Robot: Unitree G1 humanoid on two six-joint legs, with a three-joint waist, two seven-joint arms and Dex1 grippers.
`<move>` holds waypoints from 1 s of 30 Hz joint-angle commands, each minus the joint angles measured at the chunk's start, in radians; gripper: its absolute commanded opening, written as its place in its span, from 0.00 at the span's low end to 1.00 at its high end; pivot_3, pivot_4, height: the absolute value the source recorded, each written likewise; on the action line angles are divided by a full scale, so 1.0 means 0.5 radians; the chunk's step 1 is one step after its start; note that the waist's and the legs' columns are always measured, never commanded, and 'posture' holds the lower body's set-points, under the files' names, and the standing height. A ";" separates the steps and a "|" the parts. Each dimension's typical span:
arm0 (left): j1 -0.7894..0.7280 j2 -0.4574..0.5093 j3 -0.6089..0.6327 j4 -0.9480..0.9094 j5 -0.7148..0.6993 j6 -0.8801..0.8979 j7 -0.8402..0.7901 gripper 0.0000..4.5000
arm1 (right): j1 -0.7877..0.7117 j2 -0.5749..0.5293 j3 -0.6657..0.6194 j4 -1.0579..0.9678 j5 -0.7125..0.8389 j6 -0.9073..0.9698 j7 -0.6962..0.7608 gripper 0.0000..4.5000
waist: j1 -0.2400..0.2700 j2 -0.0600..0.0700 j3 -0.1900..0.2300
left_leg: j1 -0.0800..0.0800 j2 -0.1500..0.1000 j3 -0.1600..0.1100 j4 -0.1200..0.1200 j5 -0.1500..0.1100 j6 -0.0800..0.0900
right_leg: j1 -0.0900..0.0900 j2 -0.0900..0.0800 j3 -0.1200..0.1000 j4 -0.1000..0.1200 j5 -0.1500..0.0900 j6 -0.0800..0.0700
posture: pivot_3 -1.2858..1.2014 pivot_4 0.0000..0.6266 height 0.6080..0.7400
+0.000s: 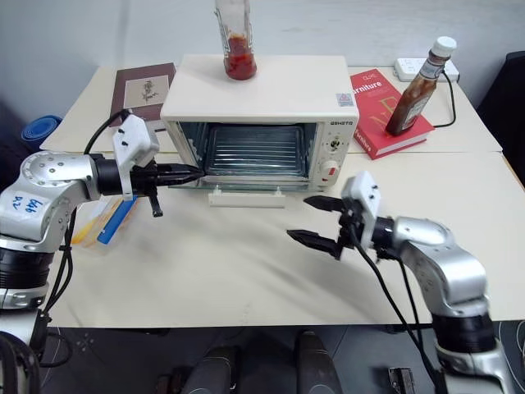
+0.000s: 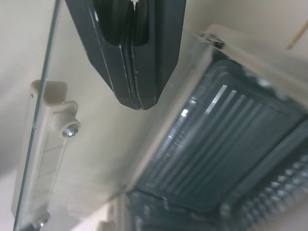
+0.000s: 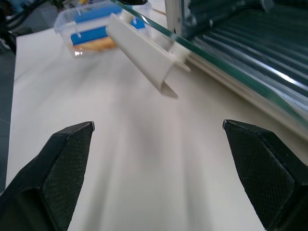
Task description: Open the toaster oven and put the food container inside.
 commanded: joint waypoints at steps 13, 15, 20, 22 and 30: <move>0.306 -0.133 -0.162 -0.042 0.453 -0.211 0.151 0.00 | 0.092 -0.277 -0.434 -0.293 0.621 0.207 -0.093 1.00 | 0.006 -0.002 0.000 | 0.013 0.002 0.001 0.000 0.002 0.004 | 0.013 0.006 0.008 -0.001 0.001 0.002 | 0.52 0.24 1.00; 0.391 -0.144 -0.110 -0.128 0.436 -0.140 0.206 0.00 | 0.011 -0.288 -0.369 -0.246 0.602 0.190 -0.062 1.00 | 0.004 -0.001 -0.001 | 0.013 0.000 0.002 0.000 0.001 0.005 | 0.014 0.004 0.009 -0.001 0.002 0.003 | 0.52 0.24 1.00; 0.620 -0.177 0.321 -0.556 0.112 0.361 0.347 0.09 | -0.162 -0.296 -0.229 -0.124 0.575 0.157 0.030 1.00 | -0.004 -0.002 -0.001 | 0.014 0.002 0.002 -0.001 0.001 0.007 | 0.014 0.005 0.009 -0.001 0.002 0.003 | 0.52 0.24 1.00; 0.755 -0.183 0.601 -0.790 -0.082 0.634 0.398 0.20 | -0.249 -0.293 -0.146 -0.048 0.542 0.133 0.098 1.00 | -0.006 -0.005 0.001 | 0.012 0.002 0.001 0.000 0.001 0.007 | 0.012 0.005 0.008 0.000 0.002 0.003 | 0.52 0.24 1.00; 1.321 -0.353 1.930 -1.527 -0.694 1.473 0.593 0.73 | -0.638 -0.186 0.224 0.362 0.329 -0.037 0.441 1.00 | -0.003 -0.006 0.001 | 0.014 0.004 0.004 0.001 0.000 0.007 | 0.011 0.005 0.008 -0.001 0.002 0.002 | 0.52 0.24 1.00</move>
